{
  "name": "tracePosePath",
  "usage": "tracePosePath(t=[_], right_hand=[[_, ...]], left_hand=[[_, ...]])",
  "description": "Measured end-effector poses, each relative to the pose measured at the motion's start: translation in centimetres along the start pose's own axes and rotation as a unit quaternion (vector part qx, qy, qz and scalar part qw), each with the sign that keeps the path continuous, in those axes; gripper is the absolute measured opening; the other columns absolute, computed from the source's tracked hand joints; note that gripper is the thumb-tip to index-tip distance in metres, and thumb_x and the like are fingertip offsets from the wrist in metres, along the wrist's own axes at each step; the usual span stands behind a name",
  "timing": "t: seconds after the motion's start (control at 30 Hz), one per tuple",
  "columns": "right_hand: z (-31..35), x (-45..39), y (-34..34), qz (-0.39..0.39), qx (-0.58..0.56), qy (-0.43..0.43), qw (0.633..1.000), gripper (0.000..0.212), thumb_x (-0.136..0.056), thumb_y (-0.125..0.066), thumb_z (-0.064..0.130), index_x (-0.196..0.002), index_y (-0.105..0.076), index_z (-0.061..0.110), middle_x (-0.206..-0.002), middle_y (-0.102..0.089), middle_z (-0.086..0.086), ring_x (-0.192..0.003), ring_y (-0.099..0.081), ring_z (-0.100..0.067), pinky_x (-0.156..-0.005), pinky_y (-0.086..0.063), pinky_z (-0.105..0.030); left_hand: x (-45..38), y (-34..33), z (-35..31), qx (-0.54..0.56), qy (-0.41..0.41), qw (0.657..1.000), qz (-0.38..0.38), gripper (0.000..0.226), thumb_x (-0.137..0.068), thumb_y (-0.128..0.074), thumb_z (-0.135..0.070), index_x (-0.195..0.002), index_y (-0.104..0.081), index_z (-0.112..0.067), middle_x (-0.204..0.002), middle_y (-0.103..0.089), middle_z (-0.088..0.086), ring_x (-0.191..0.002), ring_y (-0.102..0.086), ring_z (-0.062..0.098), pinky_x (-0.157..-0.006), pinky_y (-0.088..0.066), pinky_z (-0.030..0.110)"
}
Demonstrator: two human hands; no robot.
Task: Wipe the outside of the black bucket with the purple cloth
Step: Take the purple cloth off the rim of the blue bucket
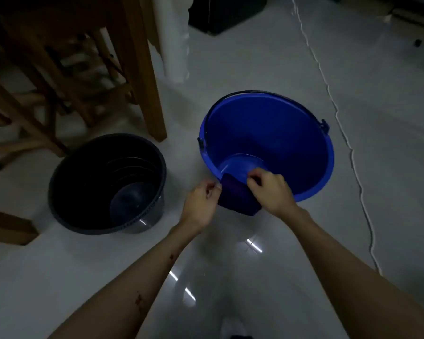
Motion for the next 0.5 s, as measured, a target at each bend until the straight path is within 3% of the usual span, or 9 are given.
tracePosePath(t=[0.2,0.33,0.5], right_hand=[[-1.0,-0.6,-0.3,-0.024,-0.006,0.03,0.999,0.019,-0.086,-0.048,0.036,-0.091,-0.065,0.028,-0.082,-0.068,0.001,-0.078,-0.062,-0.025,-0.07,-0.054,-0.043],[-1.3,0.5,-0.2,-0.016,-0.007,0.037,0.999,0.024,-0.091,-0.046,0.039,-0.088,-0.064,0.023,-0.074,-0.066,-0.005,-0.071,-0.061,-0.026,-0.065,-0.053,-0.044],[-1.5,0.9,0.0,0.007,-0.018,0.049,0.999,0.028,-0.096,-0.045,0.035,-0.089,-0.064,0.016,-0.078,-0.067,-0.011,-0.075,-0.063,-0.028,-0.066,-0.05,-0.043]], left_hand=[[-0.1,-0.9,2.0,0.083,0.005,0.996,0.021,0.038,-0.098,-0.055,-0.046,-0.112,-0.069,-0.014,-0.101,-0.071,-0.001,-0.092,-0.066,0.011,-0.074,-0.048,0.018],[1.1,-1.4,2.3,0.142,0.021,0.988,0.054,0.018,-0.095,-0.067,-0.028,-0.099,-0.069,-0.011,-0.077,-0.063,-0.006,-0.071,-0.06,0.002,-0.062,-0.047,0.011],[1.9,-0.7,1.2,0.199,0.023,0.979,0.032,0.007,-0.094,-0.068,-0.02,-0.088,-0.065,-0.017,-0.087,-0.066,0.001,-0.085,-0.062,0.013,-0.081,-0.053,0.027]])
Point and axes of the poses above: each hand's wrist, its own x-axis away from the middle knuckle, its own y-axis out of the back of the hand, z = x × y, the point moved 9 cm from there along -x, towards the middle knuckle
